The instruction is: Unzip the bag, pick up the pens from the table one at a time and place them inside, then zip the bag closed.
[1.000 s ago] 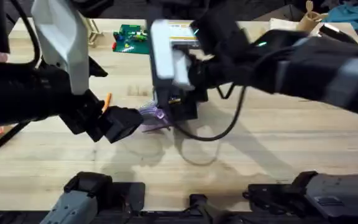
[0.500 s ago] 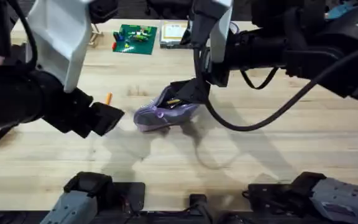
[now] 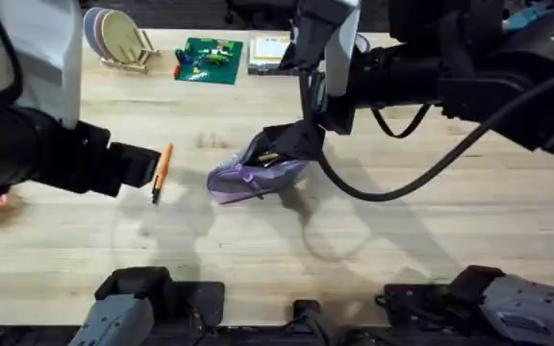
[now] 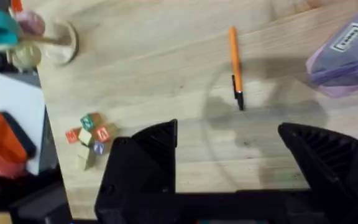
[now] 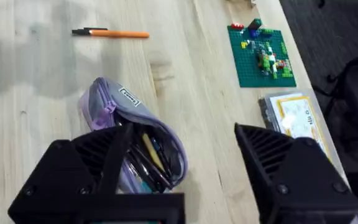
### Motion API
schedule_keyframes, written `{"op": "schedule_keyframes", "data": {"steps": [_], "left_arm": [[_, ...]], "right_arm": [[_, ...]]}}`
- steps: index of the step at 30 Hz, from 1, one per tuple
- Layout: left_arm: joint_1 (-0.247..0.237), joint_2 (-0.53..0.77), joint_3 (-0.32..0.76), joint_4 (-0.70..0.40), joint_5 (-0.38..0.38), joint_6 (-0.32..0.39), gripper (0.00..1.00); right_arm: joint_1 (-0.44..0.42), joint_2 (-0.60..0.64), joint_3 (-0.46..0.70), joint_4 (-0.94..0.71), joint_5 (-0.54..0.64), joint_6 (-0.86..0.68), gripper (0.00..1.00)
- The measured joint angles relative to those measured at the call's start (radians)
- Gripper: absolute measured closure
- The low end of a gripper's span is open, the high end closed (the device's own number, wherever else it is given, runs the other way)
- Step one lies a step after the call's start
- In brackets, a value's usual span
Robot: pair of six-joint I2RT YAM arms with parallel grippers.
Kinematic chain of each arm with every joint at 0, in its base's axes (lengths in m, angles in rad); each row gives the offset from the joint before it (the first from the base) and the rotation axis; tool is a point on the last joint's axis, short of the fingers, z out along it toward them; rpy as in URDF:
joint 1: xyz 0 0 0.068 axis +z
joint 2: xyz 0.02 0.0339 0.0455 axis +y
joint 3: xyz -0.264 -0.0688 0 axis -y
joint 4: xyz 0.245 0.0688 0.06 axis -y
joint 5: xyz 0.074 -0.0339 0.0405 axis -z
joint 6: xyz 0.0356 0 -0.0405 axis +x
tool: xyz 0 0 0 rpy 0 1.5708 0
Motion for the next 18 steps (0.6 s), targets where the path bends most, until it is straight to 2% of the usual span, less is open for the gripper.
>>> {"op": "schedule_keyframes", "data": {"steps": [6,7,15,18], "left_arm": [[0.078,0.065,0.0,0.0,0.0,-0.013,0.008],[0.103,0.12,0.0,0.0,0.0,-0.017,0.008],[0.109,0.277,0.0,0.003,0.0,-0.018,0.008],[0.109,0.33,0.0,0.04,0.0,-0.018,0.008]], "right_arm": [[0.0,0.0,0.0,0.0,0.0,0.0,0.003],[0.0,0.0,0.0,0.0,0.0,0.0,0.003],[0.0,0.0,0.0,0.0,0.0,0.0,0.003],[0.0,0.0,0.0,0.0,0.0,0.0,0.003]]}}
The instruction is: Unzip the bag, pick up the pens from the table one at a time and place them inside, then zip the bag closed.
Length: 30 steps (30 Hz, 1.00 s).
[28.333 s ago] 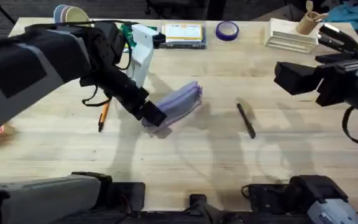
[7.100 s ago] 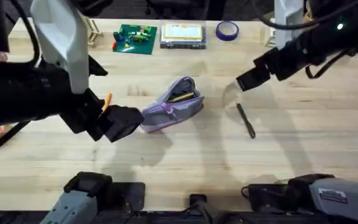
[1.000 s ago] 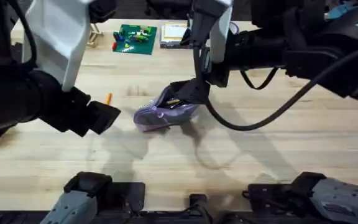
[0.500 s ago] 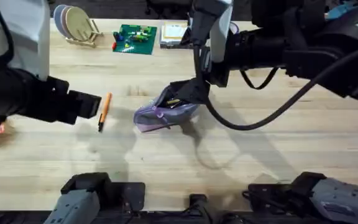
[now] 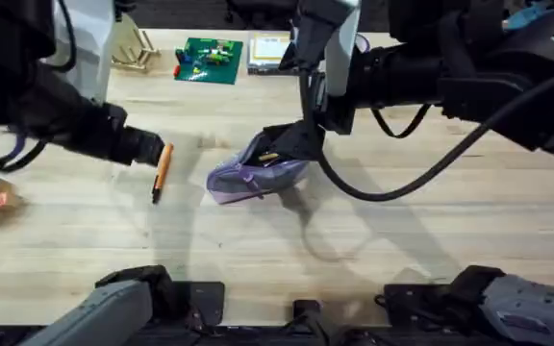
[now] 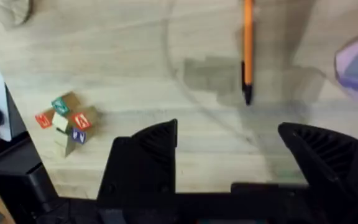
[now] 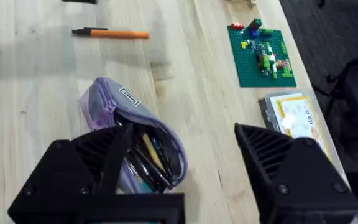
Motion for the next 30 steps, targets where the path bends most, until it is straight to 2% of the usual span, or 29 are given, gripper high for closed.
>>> {"op": "schedule_keyframes", "data": {"steps": [6,10,17,30], "left_arm": [[0.0,0.11,0.0,0.086,0.0,0.018,0.008],[0.0,0.183,0.0,0.128,0.002,0.031,0.008],[0.012,0.312,0.0,0.152,0.065,0.039,0.008],[0.055,0.515,0.0,0.237,0.125,0.039,0.007]], "right_arm": [[0.0,0.0,0.0,-0.002,0.001,0.0,0.003],[0.0,0.0,0.0,-0.007,0.044,0.0,0.003],[0.0,0.0,0.0,-0.008,0.129,0.002,0.003],[0.0,0.0,0.0,-0.008,0.151,0.003,0.003]]}}
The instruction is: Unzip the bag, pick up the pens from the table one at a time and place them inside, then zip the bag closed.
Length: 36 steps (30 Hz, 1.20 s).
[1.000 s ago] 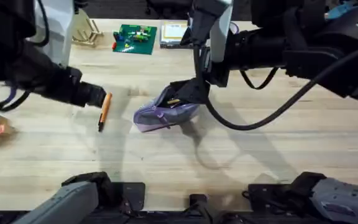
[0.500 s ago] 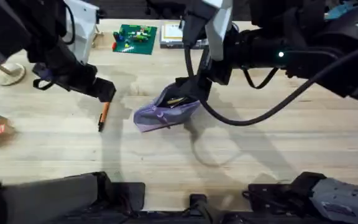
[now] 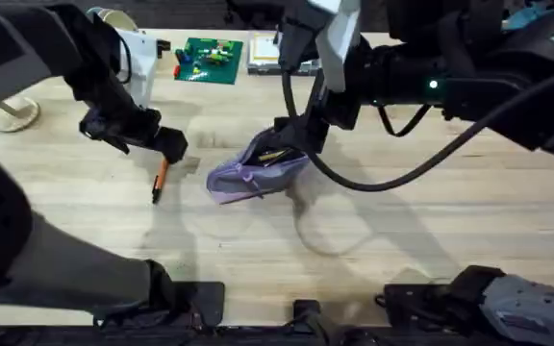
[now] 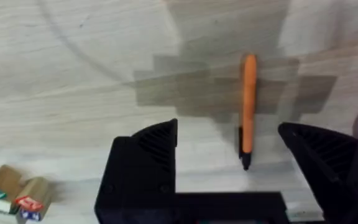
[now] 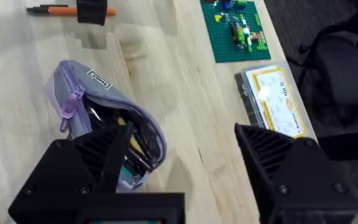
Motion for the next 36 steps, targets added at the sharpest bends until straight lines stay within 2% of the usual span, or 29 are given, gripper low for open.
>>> {"op": "schedule_keyframes", "data": {"steps": [8,15,16,18,21,27,29,31,34,36], "left_arm": [[0.0,0.088,0.0,0.049,0.005,-0.001,0.006],[0.0,0.08,-0.024,0.088,0.012,-0.001,0.004],[0.001,0.078,-0.026,0.091,0.015,-0.001,0.026],[0.0,0.076,-0.033,0.092,0.029,-0.003,0.119],[-0.001,0.075,-0.035,0.094,0.037,-0.008,0.172],[0.0,0.075,-0.037,0.096,0.043,-0.021,0.36],[0.0,0.074,-0.037,0.098,0.041,-0.025,0.47],[0.0,0.074,-0.037,0.102,0.035,-0.028,0.676],[0.005,0.075,-0.037,0.111,0.005,-0.029,0.928],[0.007,0.074,-0.037,0.112,0.003,-0.03,0.951]], "right_arm": [[0.0,0.0,0.0,0.0,0.004,0.0,0.003],[0.0,0.0,0.0,0.0,0.006,0.0,0.003],[0.0,0.0,0.0,0.0,0.006,0.0,0.003],[0.0,0.0,0.0,0.0,0.006,0.0,0.003],[0.0,0.0,0.0,0.0,0.006,0.0,0.003],[0.0,0.0,0.0,0.0,0.006,0.0,0.003],[0.0,0.0,0.0,0.0,0.006,0.0,0.003],[0.0,0.0,0.0,0.0,0.006,0.0,0.003],[0.0,0.0,0.0,0.0,0.006,0.0,0.003],[0.0,0.0,0.0,0.0,0.006,0.0,0.003]]}}
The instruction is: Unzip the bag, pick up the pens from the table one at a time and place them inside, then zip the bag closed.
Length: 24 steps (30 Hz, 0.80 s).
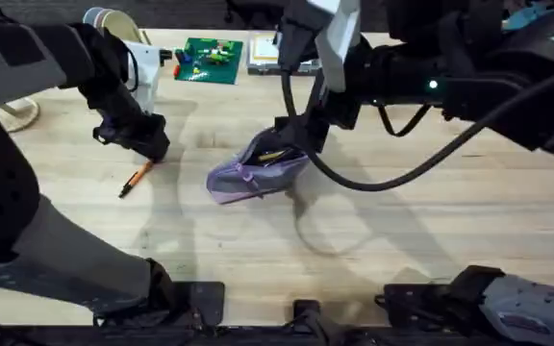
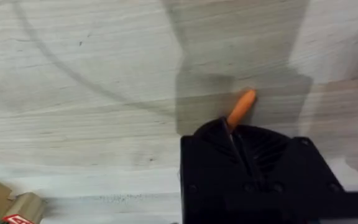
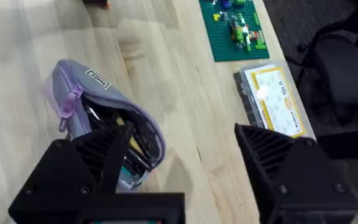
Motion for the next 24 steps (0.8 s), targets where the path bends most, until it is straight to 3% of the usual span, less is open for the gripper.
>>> {"op": "schedule_keyframes", "data": {"steps": [8,11,18,24], "left_arm": [[-0.002,-0.006,0.0,-0.003,0.005,0.0,0.96],[-0.024,-0.021,0.0,-0.014,0.025,-0.001,0.959],[-0.123,-0.162,0.026,-0.044,0.043,-0.009,0.958],[-0.262,-0.292,0.045,-0.043,0.053,-0.064,0.958]], "right_arm": [[0.0,0.0,0.0,0.0,0.0,0.0,0.004],[0.0,-0.001,0.0,0.0,0.0,0.0,0.004],[0.0,-0.085,0.0,-0.013,0.0,0.0,0.003],[0.0,-0.167,0.0,-0.073,0.017,0.0,0.004]]}}
